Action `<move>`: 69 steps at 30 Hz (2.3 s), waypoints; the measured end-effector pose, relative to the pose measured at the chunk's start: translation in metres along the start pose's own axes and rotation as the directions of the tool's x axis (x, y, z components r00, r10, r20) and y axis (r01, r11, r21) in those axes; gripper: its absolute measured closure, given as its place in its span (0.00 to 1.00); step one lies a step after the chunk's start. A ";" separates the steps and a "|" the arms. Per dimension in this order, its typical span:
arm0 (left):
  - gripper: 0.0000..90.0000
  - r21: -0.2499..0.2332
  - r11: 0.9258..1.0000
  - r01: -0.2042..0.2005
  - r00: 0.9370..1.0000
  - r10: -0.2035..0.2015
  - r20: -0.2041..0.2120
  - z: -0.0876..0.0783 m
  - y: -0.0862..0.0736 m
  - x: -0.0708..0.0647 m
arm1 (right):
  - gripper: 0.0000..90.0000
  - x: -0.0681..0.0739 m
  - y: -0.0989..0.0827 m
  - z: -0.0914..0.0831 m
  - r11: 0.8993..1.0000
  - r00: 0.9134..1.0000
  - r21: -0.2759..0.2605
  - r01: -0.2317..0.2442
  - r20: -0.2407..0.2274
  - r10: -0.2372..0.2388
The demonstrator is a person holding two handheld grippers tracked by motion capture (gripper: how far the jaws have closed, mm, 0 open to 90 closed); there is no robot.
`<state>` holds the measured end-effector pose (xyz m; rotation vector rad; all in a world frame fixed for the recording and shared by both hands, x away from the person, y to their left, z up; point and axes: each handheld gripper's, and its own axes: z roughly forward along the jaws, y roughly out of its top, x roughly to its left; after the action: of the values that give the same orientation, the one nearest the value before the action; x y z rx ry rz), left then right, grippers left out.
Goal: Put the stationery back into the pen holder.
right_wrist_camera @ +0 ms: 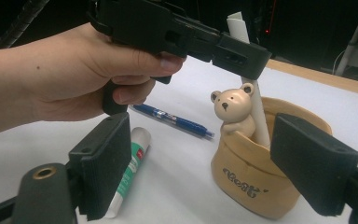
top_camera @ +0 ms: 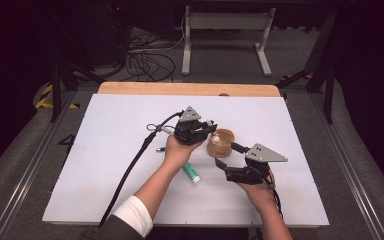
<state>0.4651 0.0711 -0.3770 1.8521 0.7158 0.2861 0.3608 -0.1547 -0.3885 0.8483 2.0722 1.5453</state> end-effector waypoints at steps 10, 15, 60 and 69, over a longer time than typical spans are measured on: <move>0.63 0.011 1.000 0.020 1.000 -0.020 -0.007 -0.001 0.000 0.001 | 0.24 0.001 0.000 0.001 1.000 1.000 0.003 0.003 -0.006 -0.003; 0.55 0.013 1.000 0.006 1.000 -0.005 -0.019 -0.006 0.002 0.002 | 0.24 0.001 -0.001 0.002 1.000 1.000 0.006 0.005 -0.006 -0.005; 0.25 -0.070 0.994 -0.078 0.996 0.074 -0.057 -0.084 -0.010 -0.002 | 0.26 0.018 -0.003 0.017 0.997 1.000 0.075 0.013 -0.005 -0.012; 0.23 -0.059 0.994 -0.091 0.995 0.088 -0.048 -0.095 -0.015 -0.004 | 0.27 0.024 -0.004 0.021 0.996 1.000 0.091 0.019 -0.015 -0.018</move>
<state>0.4084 0.1452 -0.3532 1.8275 0.6489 0.4052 0.3563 -0.1240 -0.3979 0.8505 2.1693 1.4610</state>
